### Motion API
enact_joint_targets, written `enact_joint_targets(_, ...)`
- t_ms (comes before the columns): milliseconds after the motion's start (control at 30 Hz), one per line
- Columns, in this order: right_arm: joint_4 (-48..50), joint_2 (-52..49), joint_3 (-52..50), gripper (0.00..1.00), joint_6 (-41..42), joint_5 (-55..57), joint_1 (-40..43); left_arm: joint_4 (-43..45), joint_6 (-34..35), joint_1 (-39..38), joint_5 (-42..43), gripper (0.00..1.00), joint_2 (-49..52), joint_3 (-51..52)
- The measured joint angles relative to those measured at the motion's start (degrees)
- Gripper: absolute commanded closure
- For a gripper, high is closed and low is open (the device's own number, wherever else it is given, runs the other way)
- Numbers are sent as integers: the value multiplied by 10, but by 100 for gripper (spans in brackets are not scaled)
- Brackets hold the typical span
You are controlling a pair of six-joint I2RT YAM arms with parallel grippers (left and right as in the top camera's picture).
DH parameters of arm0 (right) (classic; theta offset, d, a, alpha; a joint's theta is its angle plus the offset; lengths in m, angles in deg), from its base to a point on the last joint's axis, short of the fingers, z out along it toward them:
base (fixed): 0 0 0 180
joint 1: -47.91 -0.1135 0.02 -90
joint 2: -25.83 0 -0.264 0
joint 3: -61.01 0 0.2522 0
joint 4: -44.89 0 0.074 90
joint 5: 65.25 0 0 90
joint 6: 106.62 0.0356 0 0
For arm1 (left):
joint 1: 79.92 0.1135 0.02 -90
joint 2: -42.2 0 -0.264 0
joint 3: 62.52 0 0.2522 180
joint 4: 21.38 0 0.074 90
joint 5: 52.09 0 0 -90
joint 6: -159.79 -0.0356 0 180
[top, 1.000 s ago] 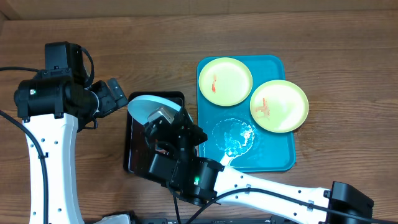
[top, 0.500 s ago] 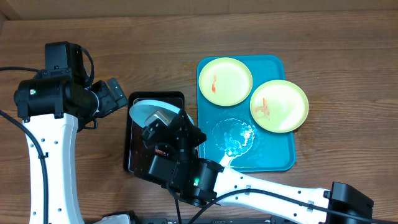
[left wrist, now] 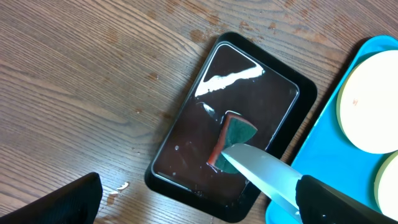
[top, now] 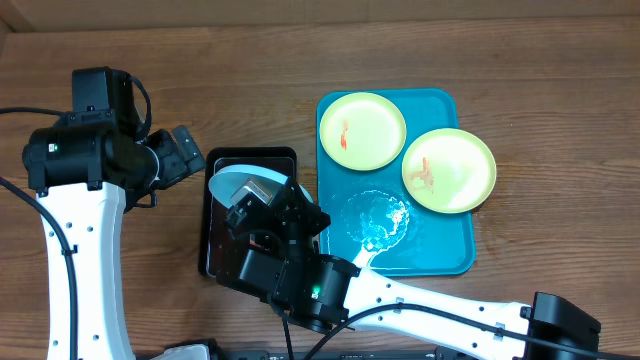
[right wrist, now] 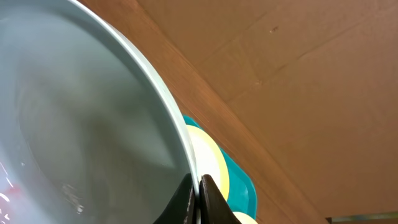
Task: Clean dirty plates on tray and stack at the side
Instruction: 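Lift the light-blue plate with the right gripper and tilt it over the black tray, then carry the light-blue plate right and set it on the table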
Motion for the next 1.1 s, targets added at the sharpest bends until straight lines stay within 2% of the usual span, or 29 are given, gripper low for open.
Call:
enact_joint_targets(167, -2, 0, 0, 96, 38, 3, 12, 0, 0, 0, 0, 0, 0, 0)
enact_joint_targets(300, -43, 4, 1, 96, 128, -16, 63, 0, 0, 0, 0, 0, 0, 0)
enact_joint_targets(467, -132, 39, 12, 96, 226, -181, 184, 0, 0, 0, 0, 0, 0, 0)
enact_joint_targets(667, -185, 120, 42, 96, 277, -458, 439, 0, 0, 0, 0, 0, 0, 0)
enact_joint_targets(833, -245, 156, 54, 96, 292, -654, 731, -1, 0, 0, 0, 0, 0, 0)
enact_joint_targets(1000, -299, 110, 54, 96, 298, -713, 986, -1, 0, 0, 0, 0, 0, 0)
enact_joint_targets(1100, -307, 70, 52, 96, 300, -723, 1073, -2, 0, 0, 0, 0, 0, 0)
